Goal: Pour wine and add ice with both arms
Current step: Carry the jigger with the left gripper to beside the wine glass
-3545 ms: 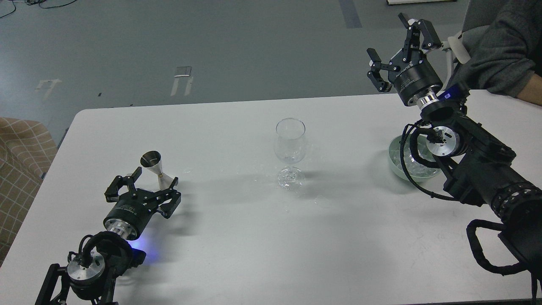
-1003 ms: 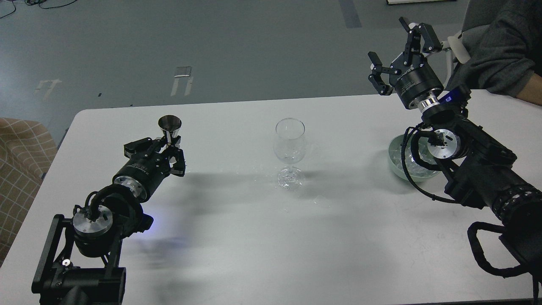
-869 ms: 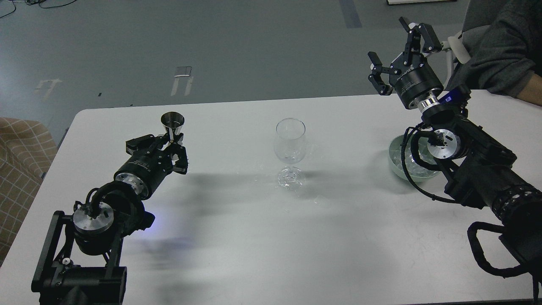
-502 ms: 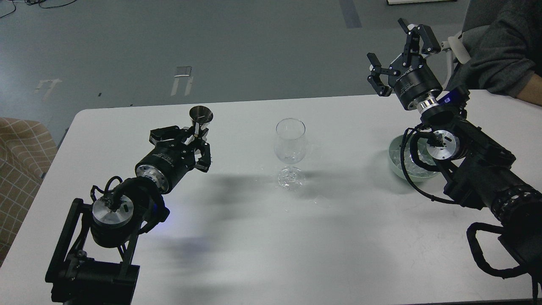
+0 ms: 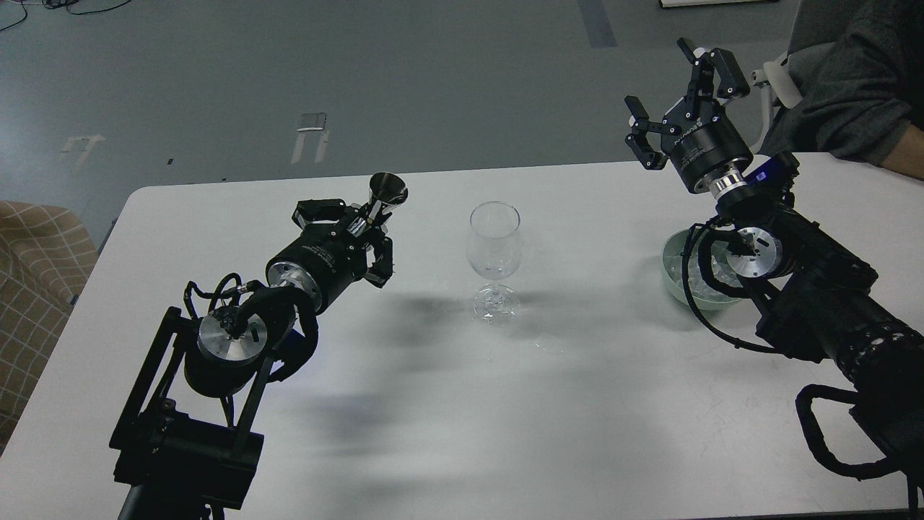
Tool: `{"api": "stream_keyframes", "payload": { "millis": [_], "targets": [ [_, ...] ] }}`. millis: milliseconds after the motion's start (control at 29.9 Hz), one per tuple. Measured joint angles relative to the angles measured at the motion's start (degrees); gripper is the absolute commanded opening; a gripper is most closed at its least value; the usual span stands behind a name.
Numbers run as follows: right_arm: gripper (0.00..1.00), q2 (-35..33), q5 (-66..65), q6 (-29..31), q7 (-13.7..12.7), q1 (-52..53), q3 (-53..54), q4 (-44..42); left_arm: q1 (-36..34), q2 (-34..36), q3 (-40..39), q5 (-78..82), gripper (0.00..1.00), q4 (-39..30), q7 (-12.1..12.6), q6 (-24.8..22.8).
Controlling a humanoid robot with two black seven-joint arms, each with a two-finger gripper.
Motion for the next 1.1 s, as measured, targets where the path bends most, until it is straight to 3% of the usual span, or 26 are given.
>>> {"api": "stream_keyframes", "payload": {
  "millis": [1104],
  "targets": [
    [1.0, 0.0, -0.1, 0.0, 0.0, -0.3, 0.0, 0.0, -5.9, 0.0, 7.3, 2.8, 0.0, 0.4, 0.7, 2.2]
  ]
}}
